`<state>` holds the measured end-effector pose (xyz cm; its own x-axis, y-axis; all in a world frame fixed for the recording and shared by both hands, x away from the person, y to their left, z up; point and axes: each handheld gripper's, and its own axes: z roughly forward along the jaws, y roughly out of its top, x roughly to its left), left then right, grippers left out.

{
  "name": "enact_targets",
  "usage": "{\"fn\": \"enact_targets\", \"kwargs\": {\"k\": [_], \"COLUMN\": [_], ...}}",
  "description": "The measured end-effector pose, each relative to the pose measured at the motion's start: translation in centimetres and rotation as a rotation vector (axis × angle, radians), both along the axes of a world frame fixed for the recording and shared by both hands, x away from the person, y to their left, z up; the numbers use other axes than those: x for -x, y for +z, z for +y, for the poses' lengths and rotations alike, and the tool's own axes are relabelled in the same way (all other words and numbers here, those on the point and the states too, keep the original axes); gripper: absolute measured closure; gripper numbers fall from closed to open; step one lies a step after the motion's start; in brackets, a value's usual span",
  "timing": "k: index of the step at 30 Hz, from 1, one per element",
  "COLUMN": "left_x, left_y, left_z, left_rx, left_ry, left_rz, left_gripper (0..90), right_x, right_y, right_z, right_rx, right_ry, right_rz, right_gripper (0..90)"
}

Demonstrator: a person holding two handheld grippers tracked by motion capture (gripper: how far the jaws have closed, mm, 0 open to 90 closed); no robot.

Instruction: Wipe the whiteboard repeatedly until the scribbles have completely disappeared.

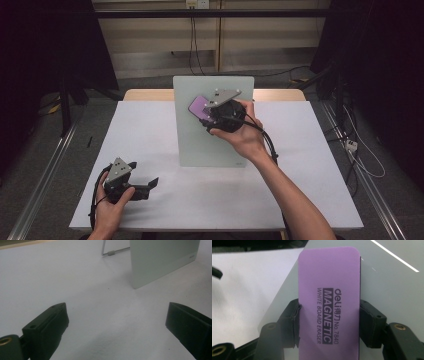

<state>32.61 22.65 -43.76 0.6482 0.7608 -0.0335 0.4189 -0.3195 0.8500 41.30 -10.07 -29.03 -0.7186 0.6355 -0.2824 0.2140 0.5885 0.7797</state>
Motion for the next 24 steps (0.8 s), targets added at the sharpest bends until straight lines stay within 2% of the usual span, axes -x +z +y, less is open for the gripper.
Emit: {"fn": "enact_targets", "kwargs": {"k": [3, 5, 8, 12, 16, 21, 24], "left_x": [0.0, 0.0, 0.0, 0.0, 0.0, 0.0, 0.0], "left_y": [0.0, 0.0, 0.0, 0.0, -0.1, 0.0, 0.0], "left_z": [0.0, 0.0, -0.1, -0.2, -0.3, -0.2, -0.1], "left_rx": [0.0, 0.001, 0.001, -0.001, -0.001, -0.005, -0.002], "left_ry": [0.0, -0.001, -0.002, -0.004, -0.006, -0.006, -0.006], "left_rz": [0.001, 0.001, 0.0, 0.0, 0.001, 0.001, -0.001], "left_gripper": [4.3, 4.2, 4.3, 4.3, 4.2, 4.3, 4.2], "right_x": [0.0, 0.2, 0.7, 1.3, 1.8, 2.3, 2.5], "right_y": [-0.2, -0.9, -2.4, -4.9, -7.5, -9.8, -10.9], "right_z": [0.4, 0.8, 1.5, 2.4, 3.5, 4.4, 4.7], "right_rx": [0.014, 0.029, 0.055, 0.058, 0.082, 0.111, 0.11], "right_ry": [0.0, 0.012, 0.032, 0.068, 0.113, 0.152, 0.172], "right_rz": [-0.006, 0.003, 0.026, 0.073, 0.122, 0.166, 0.187], "right_gripper": [41.6, 41.7, 41.6, 41.6, 41.6, 41.6, 41.6]}}
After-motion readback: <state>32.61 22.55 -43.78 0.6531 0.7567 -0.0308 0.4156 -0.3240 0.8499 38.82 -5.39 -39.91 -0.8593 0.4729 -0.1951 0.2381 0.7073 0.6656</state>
